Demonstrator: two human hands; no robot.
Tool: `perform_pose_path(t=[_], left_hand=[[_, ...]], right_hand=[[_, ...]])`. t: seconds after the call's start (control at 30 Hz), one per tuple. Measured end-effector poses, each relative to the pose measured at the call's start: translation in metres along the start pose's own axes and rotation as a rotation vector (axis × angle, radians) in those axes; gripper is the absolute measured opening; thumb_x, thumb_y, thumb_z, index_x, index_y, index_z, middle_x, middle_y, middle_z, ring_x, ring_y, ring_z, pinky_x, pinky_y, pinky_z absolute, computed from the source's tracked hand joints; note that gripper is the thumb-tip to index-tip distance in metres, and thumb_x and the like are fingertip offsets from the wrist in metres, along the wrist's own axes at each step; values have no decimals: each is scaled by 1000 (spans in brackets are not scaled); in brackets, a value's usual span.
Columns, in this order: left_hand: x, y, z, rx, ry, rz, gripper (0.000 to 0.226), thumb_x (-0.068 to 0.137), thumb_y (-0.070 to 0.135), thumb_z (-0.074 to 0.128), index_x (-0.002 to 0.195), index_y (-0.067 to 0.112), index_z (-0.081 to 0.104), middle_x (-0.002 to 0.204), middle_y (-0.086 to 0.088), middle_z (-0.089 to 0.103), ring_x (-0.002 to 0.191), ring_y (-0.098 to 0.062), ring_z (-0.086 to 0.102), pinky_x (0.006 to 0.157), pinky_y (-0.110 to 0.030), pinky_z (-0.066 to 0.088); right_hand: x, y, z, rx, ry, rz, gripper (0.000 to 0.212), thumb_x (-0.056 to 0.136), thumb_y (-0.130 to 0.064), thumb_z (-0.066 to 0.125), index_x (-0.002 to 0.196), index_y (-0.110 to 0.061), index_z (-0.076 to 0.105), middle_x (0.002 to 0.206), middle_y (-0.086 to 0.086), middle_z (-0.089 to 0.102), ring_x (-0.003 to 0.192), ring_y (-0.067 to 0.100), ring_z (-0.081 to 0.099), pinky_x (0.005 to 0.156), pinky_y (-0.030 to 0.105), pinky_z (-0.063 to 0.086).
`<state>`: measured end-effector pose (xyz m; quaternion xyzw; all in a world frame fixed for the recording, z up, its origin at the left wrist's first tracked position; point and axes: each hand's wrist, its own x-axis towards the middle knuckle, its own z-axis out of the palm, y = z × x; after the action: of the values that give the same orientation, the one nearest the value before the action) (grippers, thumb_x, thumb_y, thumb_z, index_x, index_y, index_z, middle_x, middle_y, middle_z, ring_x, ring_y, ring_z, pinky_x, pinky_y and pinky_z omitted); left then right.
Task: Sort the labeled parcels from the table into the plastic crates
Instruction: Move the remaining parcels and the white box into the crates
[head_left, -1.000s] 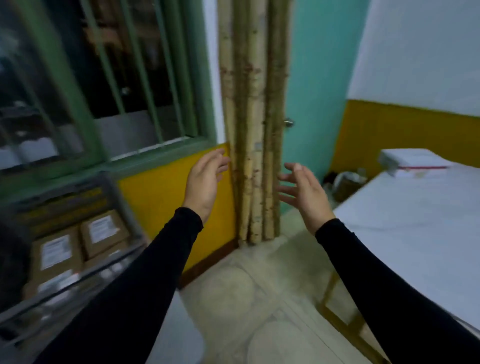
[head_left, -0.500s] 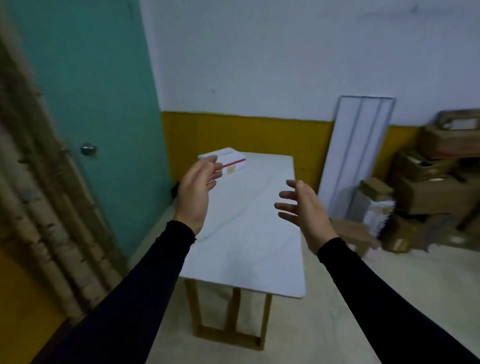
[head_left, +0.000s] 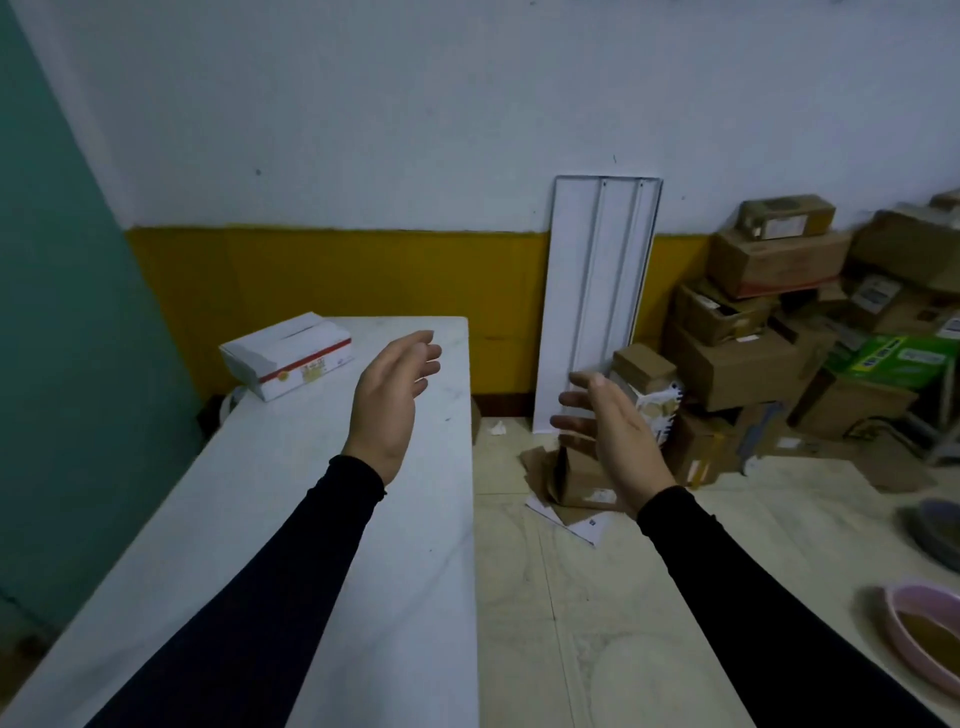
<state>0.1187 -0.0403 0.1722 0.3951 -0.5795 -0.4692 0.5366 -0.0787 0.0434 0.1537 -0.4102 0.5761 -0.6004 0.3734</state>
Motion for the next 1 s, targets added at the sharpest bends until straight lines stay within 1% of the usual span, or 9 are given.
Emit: perform_pose_path(t=[0.1,0.2,0.27,0.37,0.47,0.67,0.8,0.9,1.0], left_hand=[[40,-21,38,28,58,-7,28,105,29,39,122,24,60,118,5,65,111,-10,61,102,-31,47],[76,-31,70,40,158,-50,29,105,29,38,124,22,59,123,-1,64,113,-15,61,105,-36,46],[100,-33,85,51,222,-58,29,105,29,37,123,23,59,123,-1,64,114,-15,60,105,-34,45],[129,-37,87,70,310,-54,28,105,28,39,122,23,59,123,-1,64,114,-16,60,103,-33,46],[157,-47,70,53,438,-73,26,103,25,41,120,21,61,119,-2,66,112,-17,61,102,-35,46],[224,-85,6,10,674,-90,25,102,24,44,116,20,64,112,-3,67,106,-20,63,96,-34,48],[268,-117,-41,21,748,-178,24,101,24,44,116,18,62,112,-6,67,104,-20,62,92,-33,48],[291,-139,-70,43,794,-250,22,101,26,46,114,19,62,106,-3,67,101,-21,61,91,-35,46],[318,-167,-100,90,847,-327,16,100,28,47,100,26,63,104,-1,66,100,-21,61,92,-38,46]], right_hand=[[64,15,-31,-20,-51,-3,43,106,-45,29,135,-21,50,121,0,59,106,16,63,89,30,52],[123,23,-50,-22,-128,20,35,105,-46,31,126,-28,53,117,-3,61,103,15,64,84,28,52],[164,24,-53,-35,-185,41,34,103,-49,34,122,-31,55,115,-5,62,105,16,64,90,33,52],[219,25,-38,-57,-277,32,45,102,-52,35,132,-25,53,120,-2,61,108,18,64,96,39,52],[261,24,-4,-63,-420,14,38,105,-46,34,129,-24,54,118,0,60,101,16,64,88,30,54],[349,37,93,-135,-616,-29,38,105,-45,33,129,-25,54,119,-1,60,105,17,65,91,32,54],[401,54,158,-199,-696,-4,38,104,-46,35,128,-24,54,117,-3,60,103,16,65,90,32,54],[441,70,204,-219,-738,46,38,104,-44,36,126,-21,55,116,1,61,102,19,66,90,34,54],[481,90,251,-241,-787,89,34,105,-43,36,120,-20,56,114,2,61,102,21,65,92,38,54]])
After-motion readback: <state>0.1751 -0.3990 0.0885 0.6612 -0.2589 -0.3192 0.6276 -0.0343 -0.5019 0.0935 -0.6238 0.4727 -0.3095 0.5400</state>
